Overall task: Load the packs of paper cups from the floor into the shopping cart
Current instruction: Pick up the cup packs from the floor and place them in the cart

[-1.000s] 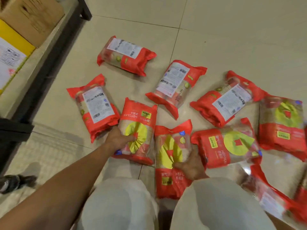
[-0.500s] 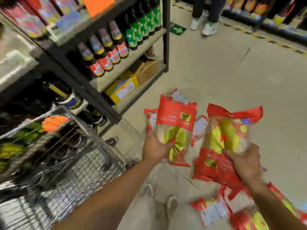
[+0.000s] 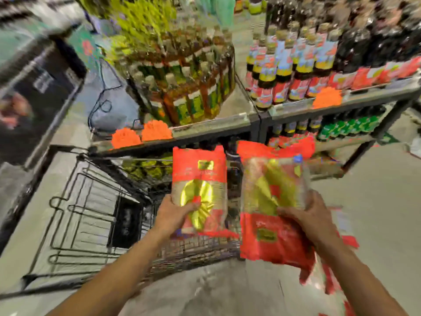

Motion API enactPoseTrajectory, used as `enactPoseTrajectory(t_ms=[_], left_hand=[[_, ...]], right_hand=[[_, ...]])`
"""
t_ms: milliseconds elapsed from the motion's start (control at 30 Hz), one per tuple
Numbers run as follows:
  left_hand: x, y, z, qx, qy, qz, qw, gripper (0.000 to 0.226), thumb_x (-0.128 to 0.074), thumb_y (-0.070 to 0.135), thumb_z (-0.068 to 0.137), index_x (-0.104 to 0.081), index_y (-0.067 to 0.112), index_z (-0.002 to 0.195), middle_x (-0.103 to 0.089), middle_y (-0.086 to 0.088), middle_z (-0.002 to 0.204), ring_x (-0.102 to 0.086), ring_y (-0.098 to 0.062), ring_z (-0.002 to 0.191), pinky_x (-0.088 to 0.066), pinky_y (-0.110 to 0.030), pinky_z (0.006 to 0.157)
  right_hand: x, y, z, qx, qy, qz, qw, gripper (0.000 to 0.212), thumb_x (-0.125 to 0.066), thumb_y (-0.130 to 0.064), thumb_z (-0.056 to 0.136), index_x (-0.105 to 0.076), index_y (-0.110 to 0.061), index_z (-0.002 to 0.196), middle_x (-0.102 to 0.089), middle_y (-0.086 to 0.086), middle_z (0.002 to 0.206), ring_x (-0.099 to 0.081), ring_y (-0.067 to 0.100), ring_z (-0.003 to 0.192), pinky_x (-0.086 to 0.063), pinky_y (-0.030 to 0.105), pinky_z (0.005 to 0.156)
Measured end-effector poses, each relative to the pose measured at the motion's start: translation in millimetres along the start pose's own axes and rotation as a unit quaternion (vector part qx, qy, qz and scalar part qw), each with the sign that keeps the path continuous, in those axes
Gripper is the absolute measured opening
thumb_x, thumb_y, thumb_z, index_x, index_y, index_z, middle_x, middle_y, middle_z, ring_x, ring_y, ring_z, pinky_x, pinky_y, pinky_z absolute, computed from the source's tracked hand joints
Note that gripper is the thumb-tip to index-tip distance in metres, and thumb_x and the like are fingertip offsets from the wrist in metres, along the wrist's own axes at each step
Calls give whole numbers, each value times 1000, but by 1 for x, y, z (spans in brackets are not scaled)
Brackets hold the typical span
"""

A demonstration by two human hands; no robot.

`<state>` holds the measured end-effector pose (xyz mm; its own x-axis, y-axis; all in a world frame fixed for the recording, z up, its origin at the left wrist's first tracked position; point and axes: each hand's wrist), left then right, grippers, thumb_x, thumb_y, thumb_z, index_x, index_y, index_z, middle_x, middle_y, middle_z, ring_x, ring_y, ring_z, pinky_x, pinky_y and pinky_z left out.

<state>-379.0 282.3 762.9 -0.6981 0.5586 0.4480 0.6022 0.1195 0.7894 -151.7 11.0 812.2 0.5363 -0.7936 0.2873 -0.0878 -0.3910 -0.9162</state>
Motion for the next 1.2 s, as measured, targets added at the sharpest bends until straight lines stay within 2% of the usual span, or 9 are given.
enactPoseTrajectory(t_ms=[133, 267, 400, 500, 600, 800, 1000, 1100, 1200], left_hand=[[80, -76, 39, 97, 89, -37, 991, 102, -92, 70, 29, -70, 12, 109, -77, -10, 93, -73, -23, 77, -61, -42, 74], [118, -120, 88, 158, 69, -28, 985, 57, -94, 31, 67, -72, -4, 106, -63, -2, 62, -57, -14, 52, -46, -23, 50], [111, -207, 174, 229, 16, -41, 972, 96, -95, 69, 32, -71, 10, 105, -80, -8, 94, -77, -25, 78, -64, -45, 75], [92, -228, 222, 252, -9, -31, 967, 58, -98, 46, 52, -70, 13, 89, -77, -12, 93, -73, -25, 79, -60, -37, 76], [66, -250, 264, 257, -37, -13, 966, 61, -96, 40, 54, -66, 11, 98, -75, -14, 104, -73, -26, 89, -61, -41, 83], [19, -299, 317, 251, -83, 82, 961, 100, -86, 51, 72, -41, -4, 142, -55, -15, 137, -58, -33, 123, -50, -29, 93], [20, -336, 331, 298, -105, 100, 943, 81, -89, 50, 68, -54, 3, 125, -72, -14, 113, -72, -28, 89, -53, -26, 52], [31, -325, 323, 285, -100, 173, 938, 62, -79, 49, 83, -62, 3, 120, -72, -17, 113, -71, -33, 97, -52, -30, 67], [40, -274, 304, 169, -103, 282, 939, 43, -68, 32, 94, -60, 4, 126, -64, -17, 123, -65, -37, 114, -52, -38, 92]], right_hand=[[-129, -17, 19, -35, -112, 12, 993, 67, -91, -25, 48, -64, -13, 108, -68, -6, 87, -64, -4, 68, -43, 7, 51], [-245, 16, 53, -105, -147, -10, 984, 50, -89, -5, 59, -60, -19, 97, -69, 1, 87, -67, 5, 66, -54, 18, 59], [-324, 71, 98, -188, -151, -45, 970, 69, -91, -15, 58, -50, -18, 114, -70, 10, 103, -73, 26, 86, -62, 45, 71], [-364, 110, 134, -226, -121, -69, 964, 61, -87, -1, 68, -50, -12, 116, -70, 8, 98, -74, 22, 76, -58, 33, 57], [-394, 150, 170, -245, -120, -90, 958, 57, -87, -1, 68, -52, -12, 112, -72, 9, 95, -75, 17, 67, -59, 33, 55], [-426, 234, 215, -283, -85, -132, 946, 83, -98, -35, 45, -52, -22, 113, -70, 6, 103, -72, 30, 90, -61, 53, 82], [-437, 237, 210, -285, -96, -137, 944, 83, -94, -18, 64, -47, -12, 132, -66, 5, 115, -67, 28, 100, -56, 43, 88], [-437, 215, 206, -221, -128, -247, 935, 77, -85, -22, 78, -42, -9, 140, -61, 5, 115, -60, 23, 105, -46, 30, 84], [-426, 169, 194, -134, -153, -345, 916, 79, -76, -40, 85, -39, -7, 146, -56, 15, 135, -54, 34, 126, -47, 42, 103]])
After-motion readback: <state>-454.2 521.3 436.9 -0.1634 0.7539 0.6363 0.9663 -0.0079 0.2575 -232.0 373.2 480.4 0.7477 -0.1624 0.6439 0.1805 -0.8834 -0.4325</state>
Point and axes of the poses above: each hand's wrist, its own z-axis towards the middle knuckle, its own x-axis out of the back of the hand, y = z × x
